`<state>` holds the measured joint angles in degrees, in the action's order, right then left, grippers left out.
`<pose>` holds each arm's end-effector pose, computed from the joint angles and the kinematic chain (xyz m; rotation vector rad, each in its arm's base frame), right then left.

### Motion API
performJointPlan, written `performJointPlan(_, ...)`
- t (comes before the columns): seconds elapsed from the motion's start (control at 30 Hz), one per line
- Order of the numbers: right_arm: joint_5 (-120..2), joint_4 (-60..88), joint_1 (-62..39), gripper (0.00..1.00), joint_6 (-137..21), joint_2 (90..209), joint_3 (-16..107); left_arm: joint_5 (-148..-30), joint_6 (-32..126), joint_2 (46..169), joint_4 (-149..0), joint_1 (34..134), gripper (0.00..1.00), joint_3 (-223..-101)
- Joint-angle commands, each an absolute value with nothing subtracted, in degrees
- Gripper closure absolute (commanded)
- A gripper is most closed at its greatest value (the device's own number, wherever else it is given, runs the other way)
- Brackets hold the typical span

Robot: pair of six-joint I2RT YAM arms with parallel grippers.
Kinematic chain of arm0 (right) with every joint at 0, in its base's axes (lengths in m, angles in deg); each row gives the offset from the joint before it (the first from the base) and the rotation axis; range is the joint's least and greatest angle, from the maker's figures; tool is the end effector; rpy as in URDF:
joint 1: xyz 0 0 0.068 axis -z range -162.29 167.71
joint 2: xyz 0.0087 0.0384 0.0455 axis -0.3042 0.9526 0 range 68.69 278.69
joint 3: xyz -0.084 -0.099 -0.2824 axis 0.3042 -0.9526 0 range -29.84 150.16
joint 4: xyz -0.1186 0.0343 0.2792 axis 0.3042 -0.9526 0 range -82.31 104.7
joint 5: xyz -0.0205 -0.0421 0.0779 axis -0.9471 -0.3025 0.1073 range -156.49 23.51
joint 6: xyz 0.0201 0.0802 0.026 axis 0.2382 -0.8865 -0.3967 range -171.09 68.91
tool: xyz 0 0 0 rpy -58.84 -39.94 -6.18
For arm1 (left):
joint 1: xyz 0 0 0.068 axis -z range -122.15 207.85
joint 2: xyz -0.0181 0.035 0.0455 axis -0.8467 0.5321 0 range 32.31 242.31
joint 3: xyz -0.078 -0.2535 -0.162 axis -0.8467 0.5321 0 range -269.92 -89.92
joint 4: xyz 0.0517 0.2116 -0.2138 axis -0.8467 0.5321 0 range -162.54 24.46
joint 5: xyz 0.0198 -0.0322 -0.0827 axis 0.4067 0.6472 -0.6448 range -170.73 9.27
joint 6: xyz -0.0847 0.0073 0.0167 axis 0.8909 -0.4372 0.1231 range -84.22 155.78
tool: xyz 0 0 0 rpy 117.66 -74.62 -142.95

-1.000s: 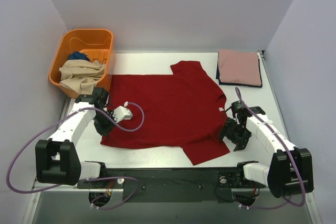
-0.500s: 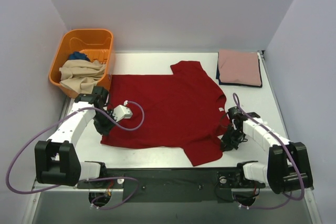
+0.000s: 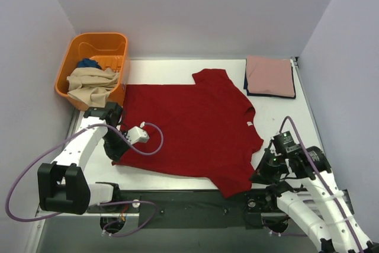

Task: Fold and stack the t-shirts
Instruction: Grap the side of the flattened tshirt closest away from the robot with both arms, then fold the flattened tshirt in 1/3 of the way

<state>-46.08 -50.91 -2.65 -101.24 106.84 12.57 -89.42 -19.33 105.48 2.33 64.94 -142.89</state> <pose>0.1196 0.0730 0.2543 0.5994 2.7577 0.8301 0.2101 -0.0377 0.2102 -1.5979 -2.6690 0.2719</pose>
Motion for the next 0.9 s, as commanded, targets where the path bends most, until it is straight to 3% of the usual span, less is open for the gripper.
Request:
performJointPlan(0.0, -36.72, -72.57, -3.21, 1.0, -99.54, 107.1, 20.33, -90.66, -21.78, 104.73, 13.68, 65.15, 1.0, -147.04)
performJointPlan(0.1, -32.3, -70.92, -3.12, 1.0, -98.99, 109.9, 23.58, -90.49, -22.57, 105.7, 13.95, 65.23, 1.0, -148.98)
performJointPlan(0.23, -35.54, -66.0, -0.75, 1.0, -91.71, 119.11, 27.11, -90.13, -22.67, 107.19, 9.75, 65.15, 1.0, -151.0)
performJointPlan(0.43, -36.68, -51.85, 13.13, 1.0, -76.34, 135.54, 32.63, -87.68, -16.7, 112.9, -0.79, 64.8, 1.0, -155.57)
performJointPlan(0.5, -42.04, -47.46, 13.23, 1.0, -74.13, 141.36, 35.28, -86.45, -15.21, 114.48, -5.55, 64.79, 1.0, -155.58)
performJointPlan(0.6, -39.51, -39.91, 12.97, 1.0, -71.4, 151.62, 38.26, -84.16, -12.91, 117.56, -9.86, 64.44, 1.0, -157.06)
performJointPlan(0.87, -41.88, -37.6, 12.35, 1.0, -65.42, 169.31, 52.85, -80.64, -6.32, 125.73, -17.52, 63.83, 1.0, -161.19)
